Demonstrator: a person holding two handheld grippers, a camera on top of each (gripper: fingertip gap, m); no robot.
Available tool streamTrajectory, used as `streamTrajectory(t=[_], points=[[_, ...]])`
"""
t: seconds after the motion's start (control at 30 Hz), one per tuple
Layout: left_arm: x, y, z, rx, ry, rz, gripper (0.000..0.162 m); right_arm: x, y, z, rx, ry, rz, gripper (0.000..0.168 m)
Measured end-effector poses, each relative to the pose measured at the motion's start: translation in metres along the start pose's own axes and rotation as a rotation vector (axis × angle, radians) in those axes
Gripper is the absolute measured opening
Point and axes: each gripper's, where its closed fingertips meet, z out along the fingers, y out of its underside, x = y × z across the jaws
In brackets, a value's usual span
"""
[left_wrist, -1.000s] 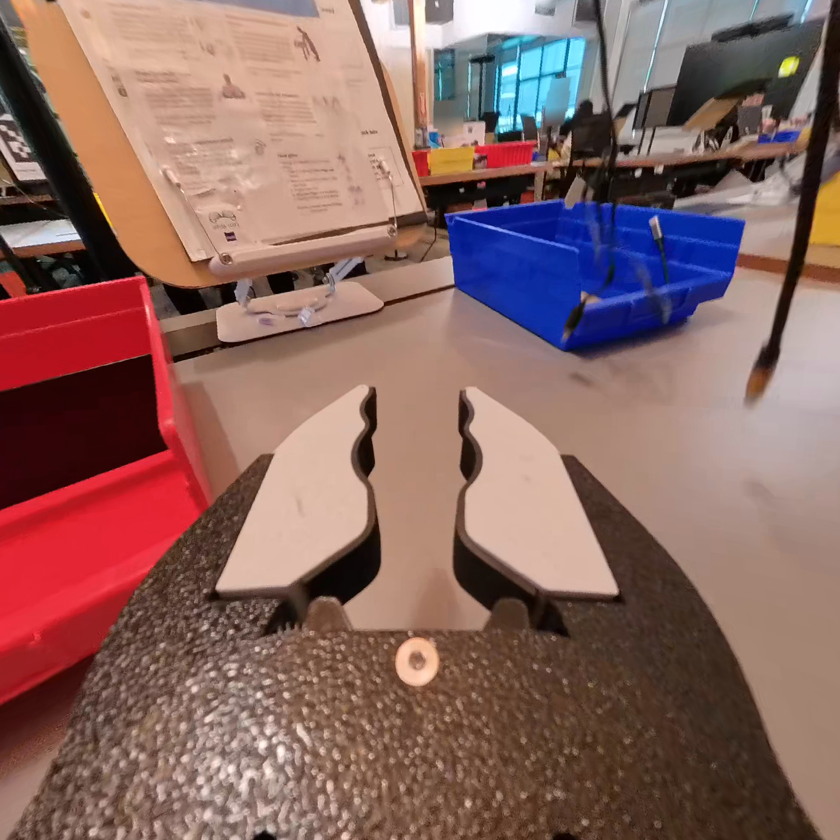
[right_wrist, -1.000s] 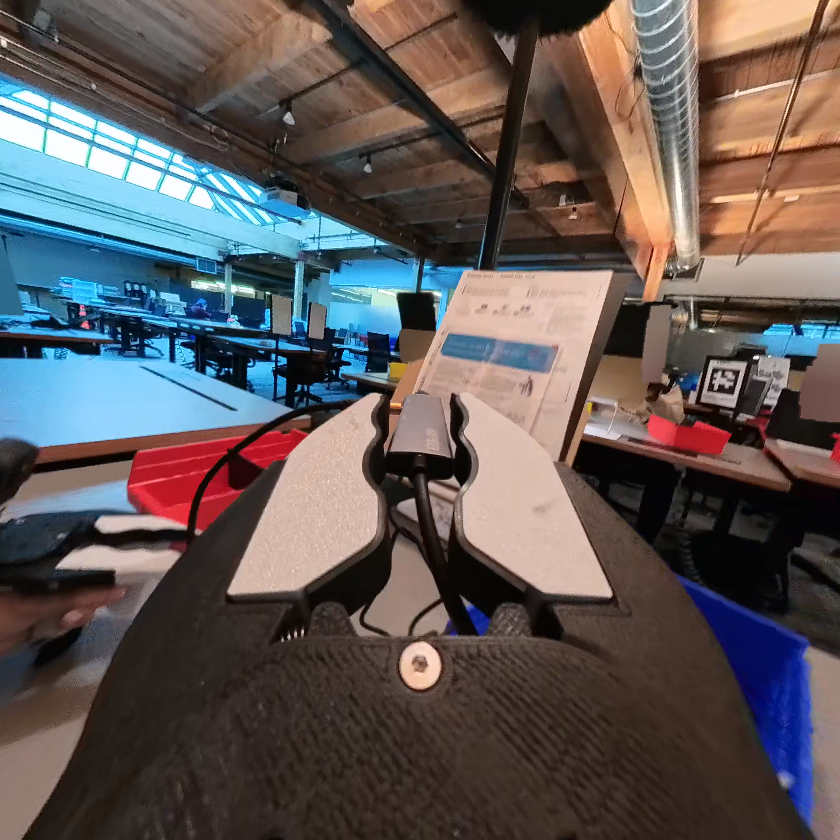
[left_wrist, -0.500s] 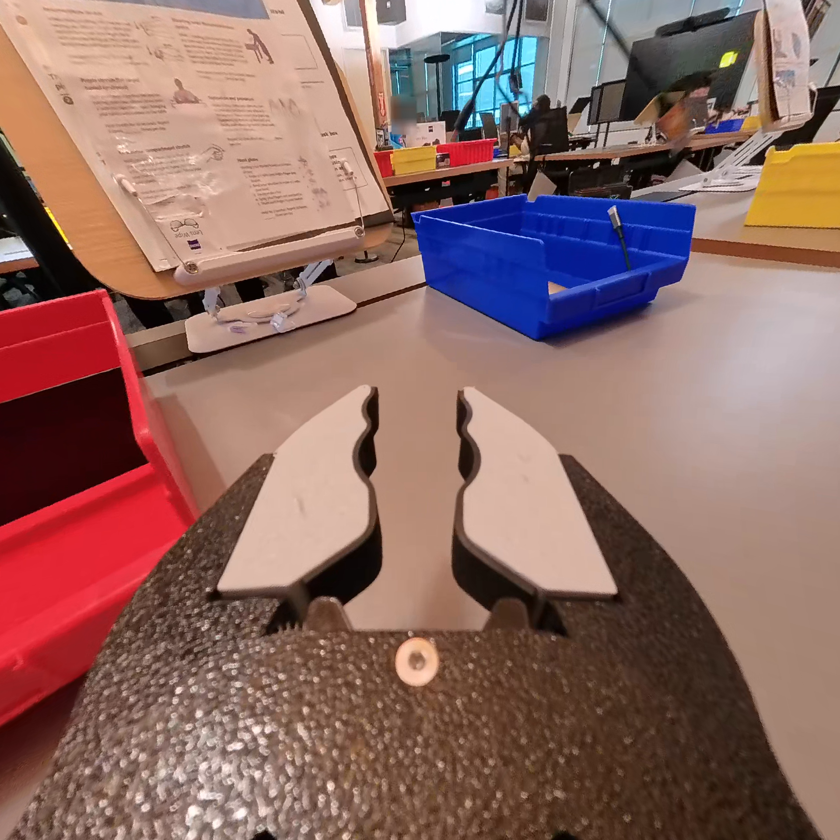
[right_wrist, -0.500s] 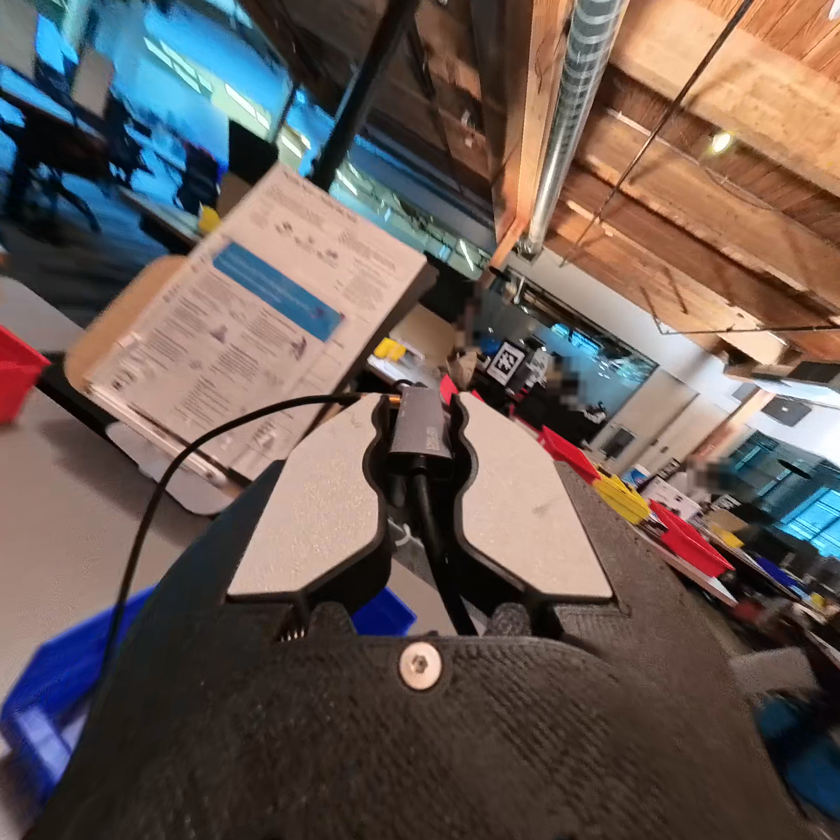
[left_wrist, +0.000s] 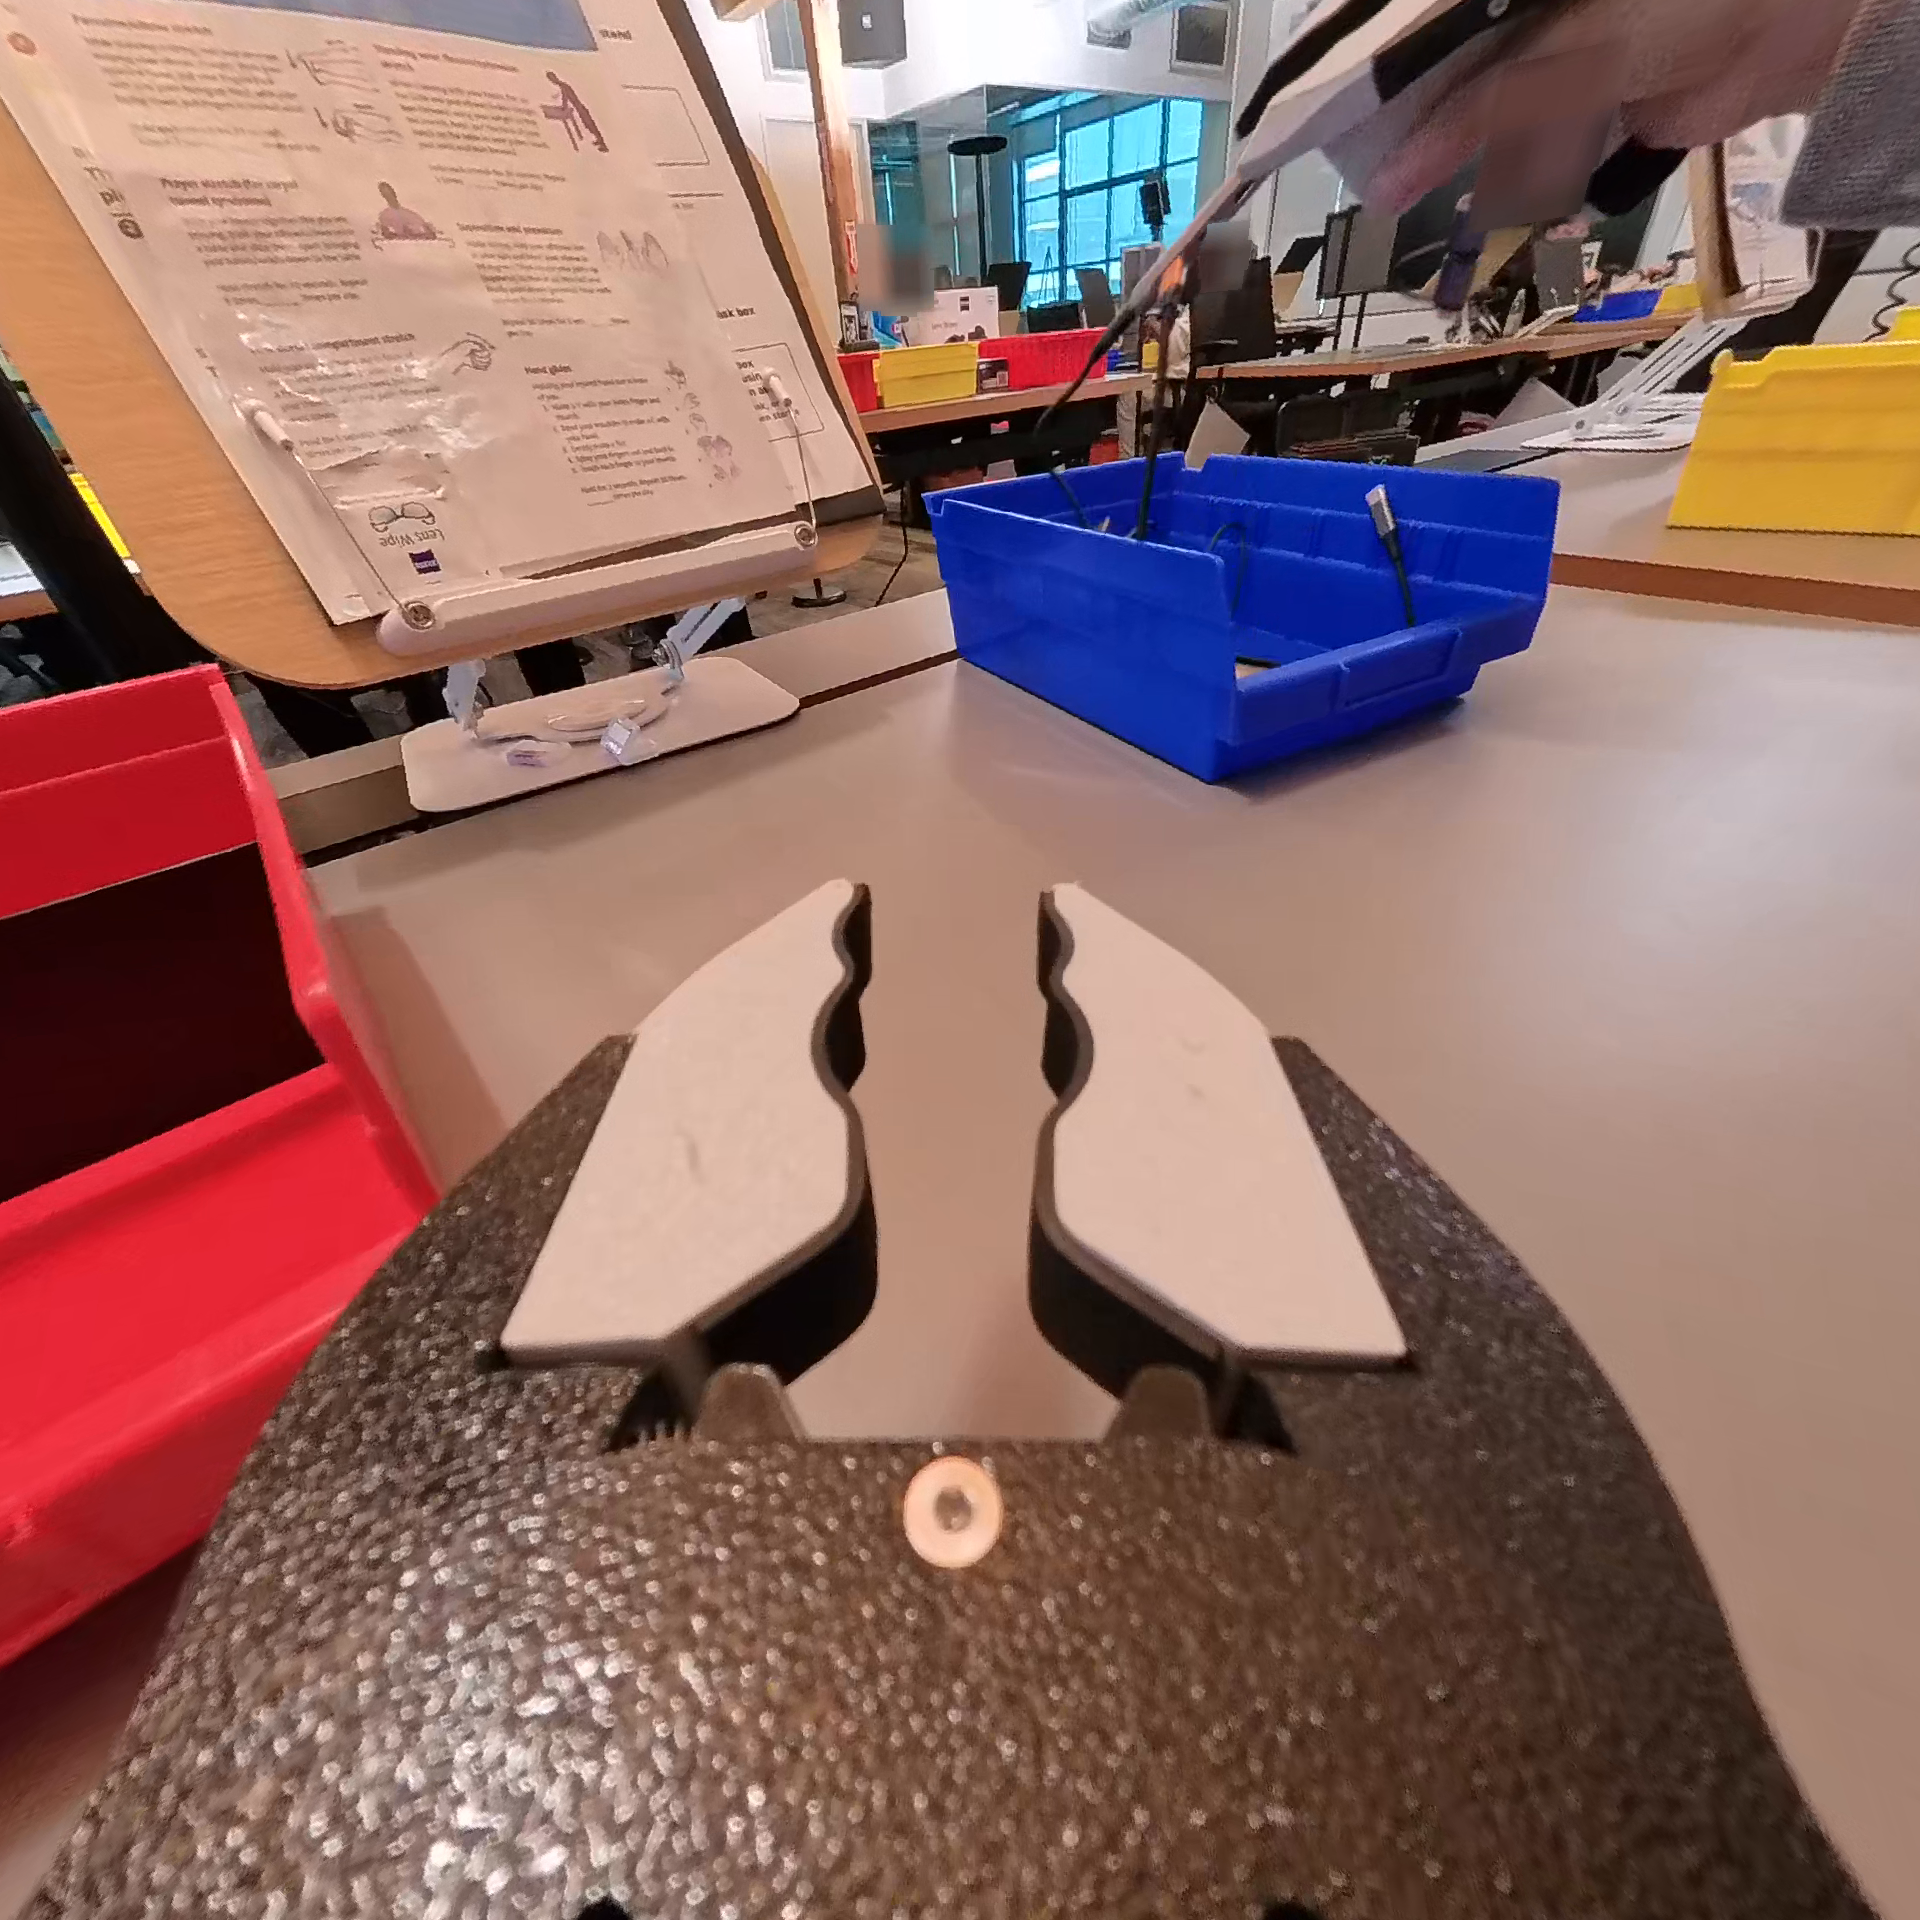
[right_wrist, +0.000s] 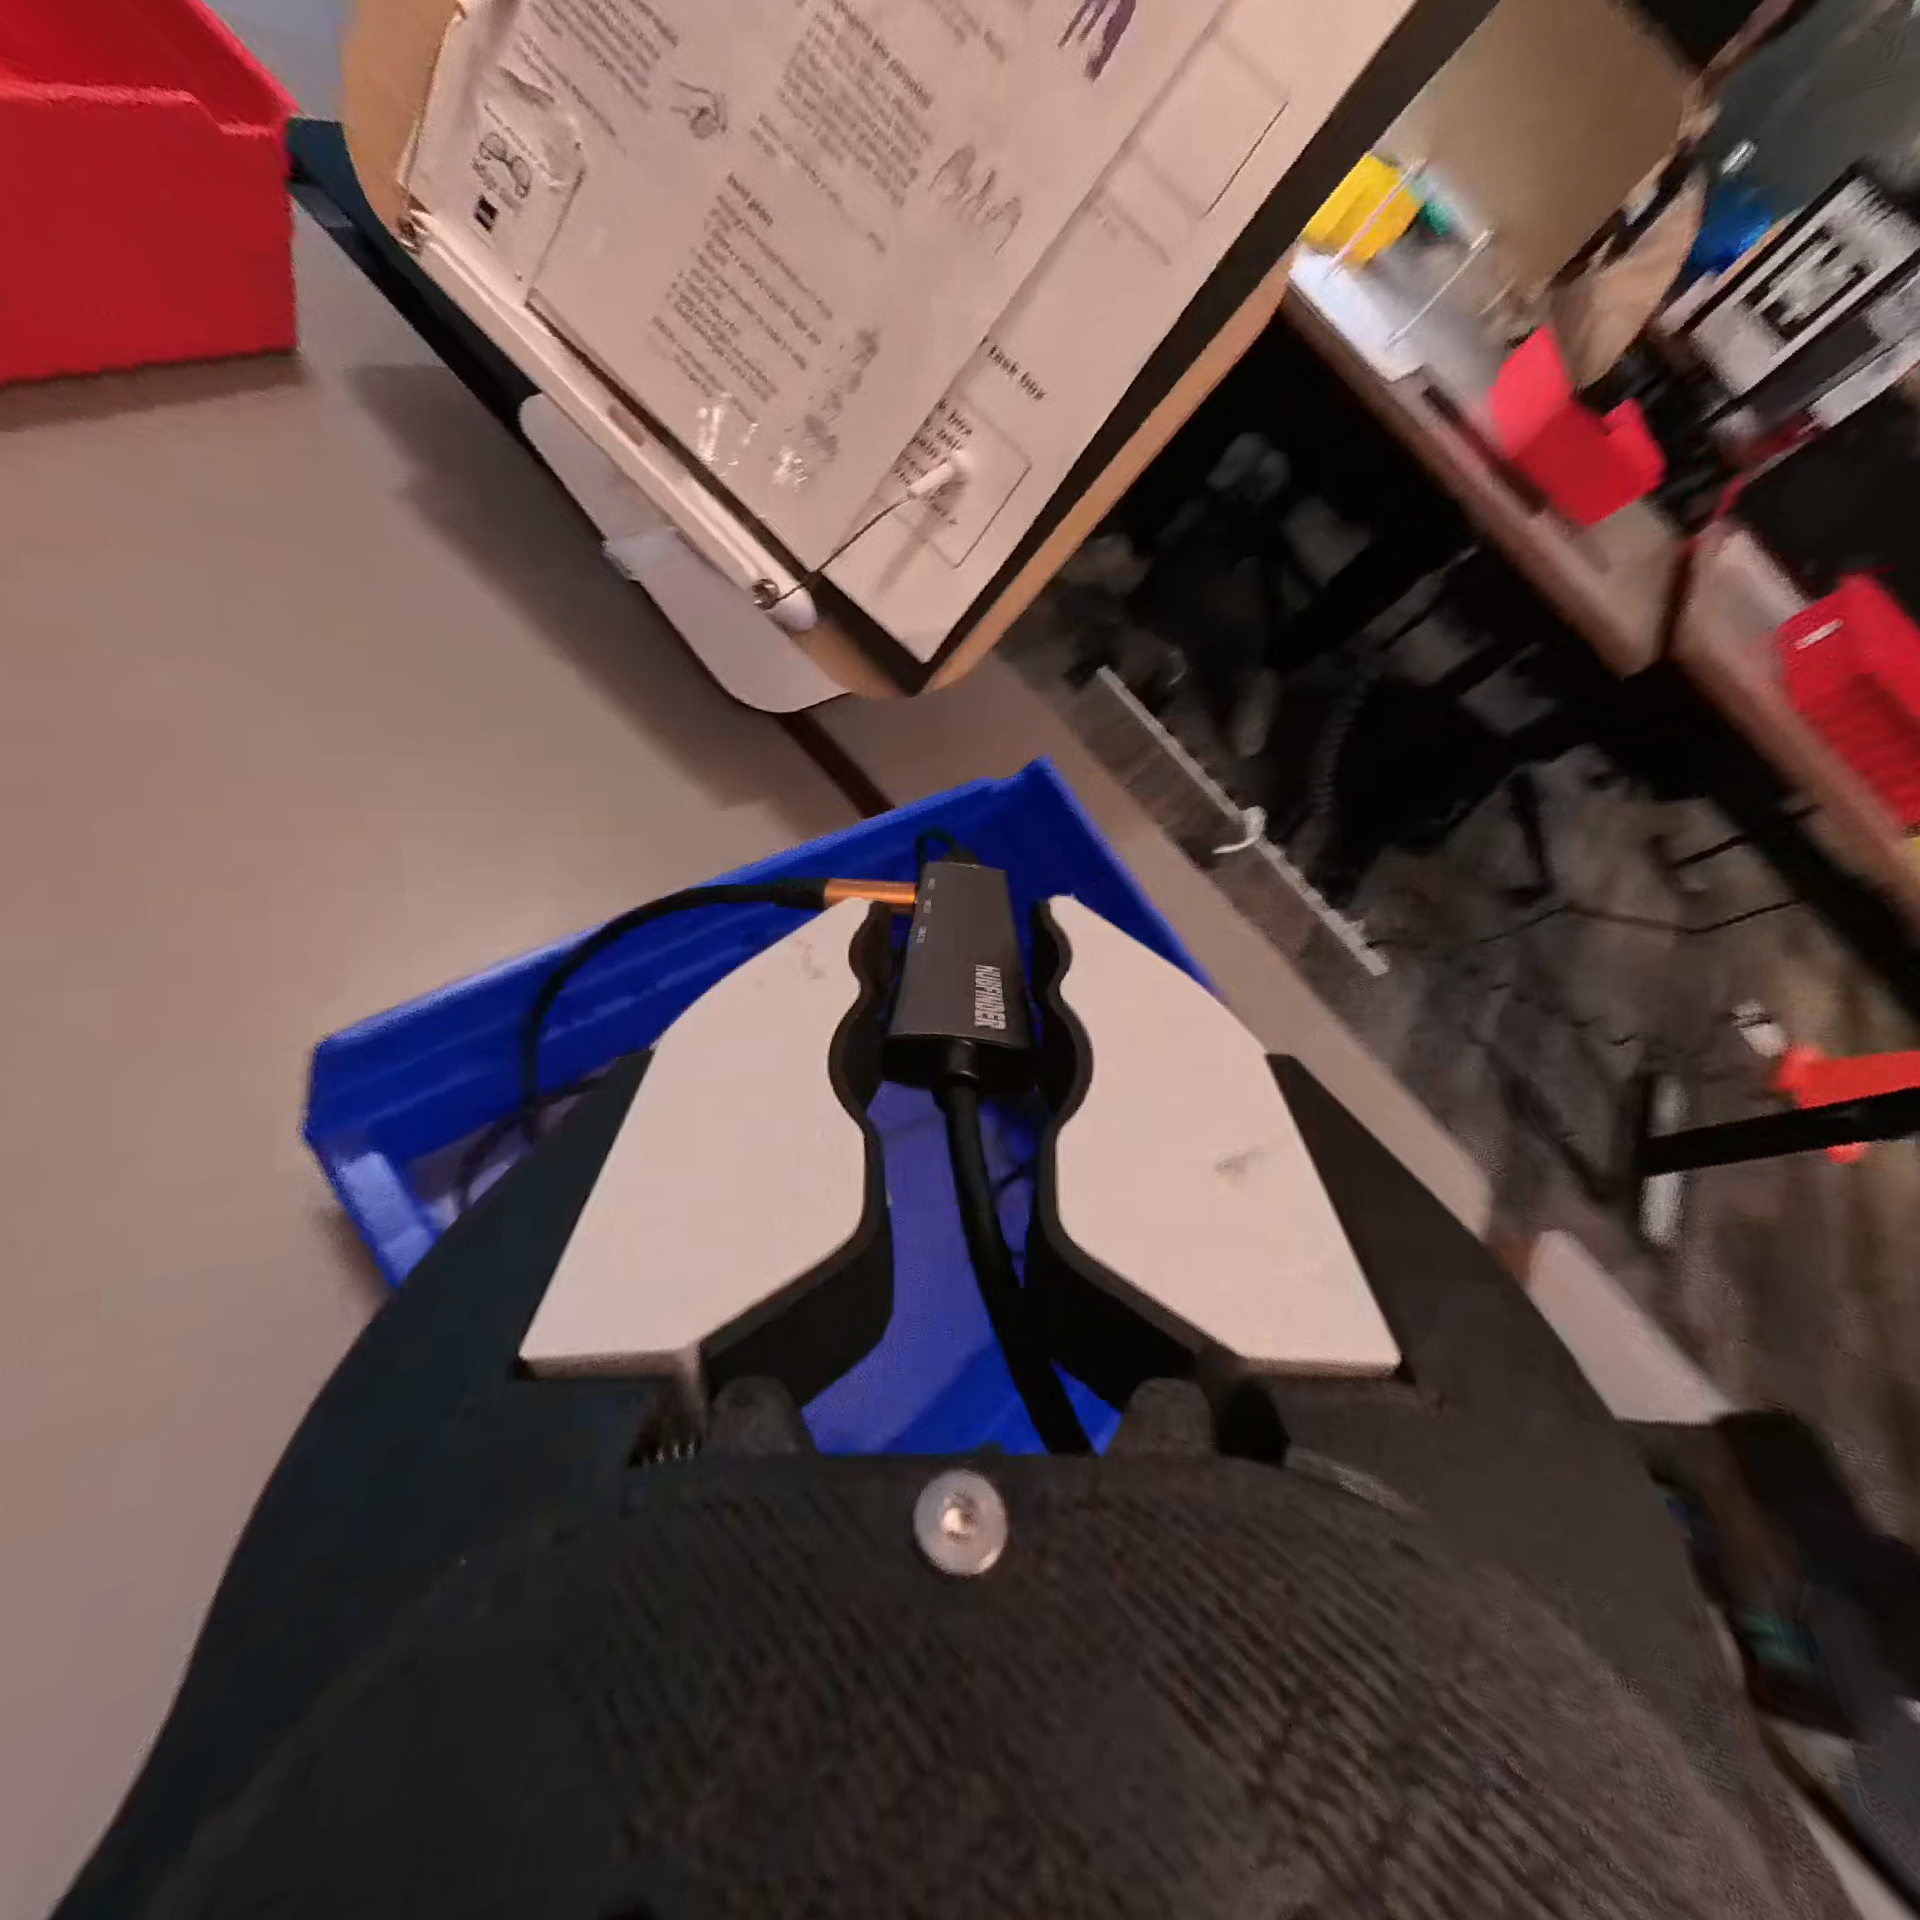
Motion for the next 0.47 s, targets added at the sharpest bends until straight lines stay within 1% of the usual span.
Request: streamTrajectory(t=[0.1,0.17,0.23,0.3,0.37,0.4,0.43,0.47], points=[[0.0,0.0,0.0,0.002,0.005,-0.003,0.03,-0.01,0.021,0.018,-0.031,-0.051,0.192,0.027],[0.0,-0.001,-0.001,0.009,0.007,-0.009,0.03,-0.02,0.043,0.03,-0.069,-0.097,0.318,0.027],[0.0,-0.002,-0.002,0.014,0.009,-0.011,0.029,-0.026,0.073,0.041,-0.136,-0.116,0.394,0.028],[0.001,-0.001,-0.002,0.015,0.014,-0.004,0.029,-0.033,0.099,0.042,-0.232,-0.17,0.41,0.037],[0.004,-0.002,-0.002,0.017,0.018,0.015,0.029,-0.028,0.112,0.036,-0.283,-0.171,0.362,0.044],[0.005,-0.002,-0.002,0.018,0.019,0.024,0.029,-0.023,0.111,0.032,-0.279,-0.16,0.343,0.048],[0.005,-0.001,-0.002,0.015,0.019,0.029,0.029,-0.02,0.105,0.027,-0.257,-0.164,0.335,0.056],[0.006,-0.001,-0.001,0.01,0.021,0.032,0.029,-0.016,0.097,0.021,-0.225,-0.174,0.326,0.057]])
